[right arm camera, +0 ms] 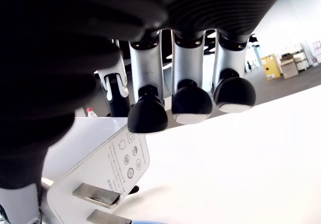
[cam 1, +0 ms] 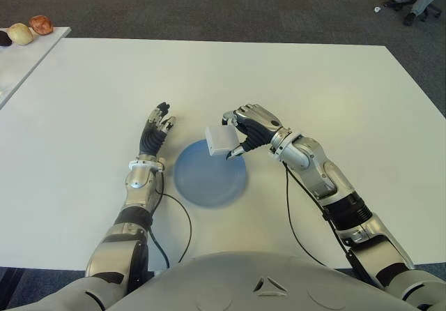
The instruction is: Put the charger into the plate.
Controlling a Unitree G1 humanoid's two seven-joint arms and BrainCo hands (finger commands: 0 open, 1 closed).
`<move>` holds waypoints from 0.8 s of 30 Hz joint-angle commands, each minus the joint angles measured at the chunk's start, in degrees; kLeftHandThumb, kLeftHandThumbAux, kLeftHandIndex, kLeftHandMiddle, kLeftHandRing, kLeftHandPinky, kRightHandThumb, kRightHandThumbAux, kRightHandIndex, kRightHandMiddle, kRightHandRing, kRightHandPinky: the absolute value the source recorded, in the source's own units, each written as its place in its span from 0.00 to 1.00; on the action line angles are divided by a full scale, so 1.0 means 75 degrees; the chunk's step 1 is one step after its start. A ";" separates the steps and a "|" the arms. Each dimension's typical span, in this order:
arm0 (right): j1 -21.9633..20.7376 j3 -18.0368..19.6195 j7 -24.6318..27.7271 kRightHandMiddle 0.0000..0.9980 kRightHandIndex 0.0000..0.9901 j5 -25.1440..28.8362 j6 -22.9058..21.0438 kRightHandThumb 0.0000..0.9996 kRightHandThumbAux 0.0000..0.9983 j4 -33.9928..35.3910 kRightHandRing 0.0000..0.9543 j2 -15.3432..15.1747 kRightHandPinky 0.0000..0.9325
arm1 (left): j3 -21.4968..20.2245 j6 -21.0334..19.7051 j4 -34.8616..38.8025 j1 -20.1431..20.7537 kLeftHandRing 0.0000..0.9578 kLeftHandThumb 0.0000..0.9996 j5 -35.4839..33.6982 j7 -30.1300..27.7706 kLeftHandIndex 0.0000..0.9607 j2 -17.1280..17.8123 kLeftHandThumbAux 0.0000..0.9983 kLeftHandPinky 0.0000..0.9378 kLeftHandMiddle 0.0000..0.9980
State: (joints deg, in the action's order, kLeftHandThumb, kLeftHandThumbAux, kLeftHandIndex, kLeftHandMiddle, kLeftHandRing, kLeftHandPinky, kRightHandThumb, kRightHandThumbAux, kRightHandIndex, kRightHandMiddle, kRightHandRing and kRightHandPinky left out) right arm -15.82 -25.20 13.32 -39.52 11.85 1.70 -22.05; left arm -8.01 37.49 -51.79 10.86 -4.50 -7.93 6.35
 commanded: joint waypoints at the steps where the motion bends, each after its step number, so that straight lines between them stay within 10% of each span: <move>1: 0.0118 -0.0107 0.0070 0.89 0.45 -0.0030 0.0003 0.75 0.71 -0.0120 0.91 0.0034 0.92 | 0.0087 -0.0393 -0.0611 -0.0535 0.07 0.00 0.0004 -0.0111 0.12 -0.0334 0.54 0.02 0.12; 24: 0.0351 -0.0555 0.0026 0.86 0.45 -0.0186 0.0151 0.75 0.71 -0.0808 0.89 0.0247 0.87 | 0.0105 -0.0357 -0.0582 -0.0514 0.09 0.00 0.0008 -0.0131 0.13 -0.0381 0.51 0.05 0.13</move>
State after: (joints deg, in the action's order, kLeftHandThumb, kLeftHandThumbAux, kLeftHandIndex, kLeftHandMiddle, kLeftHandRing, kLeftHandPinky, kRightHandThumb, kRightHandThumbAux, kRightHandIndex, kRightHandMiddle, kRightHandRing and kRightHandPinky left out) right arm -13.60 -28.96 13.47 -42.36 11.91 -2.48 -20.61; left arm -7.99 38.39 -51.92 10.90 -4.58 -8.07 5.61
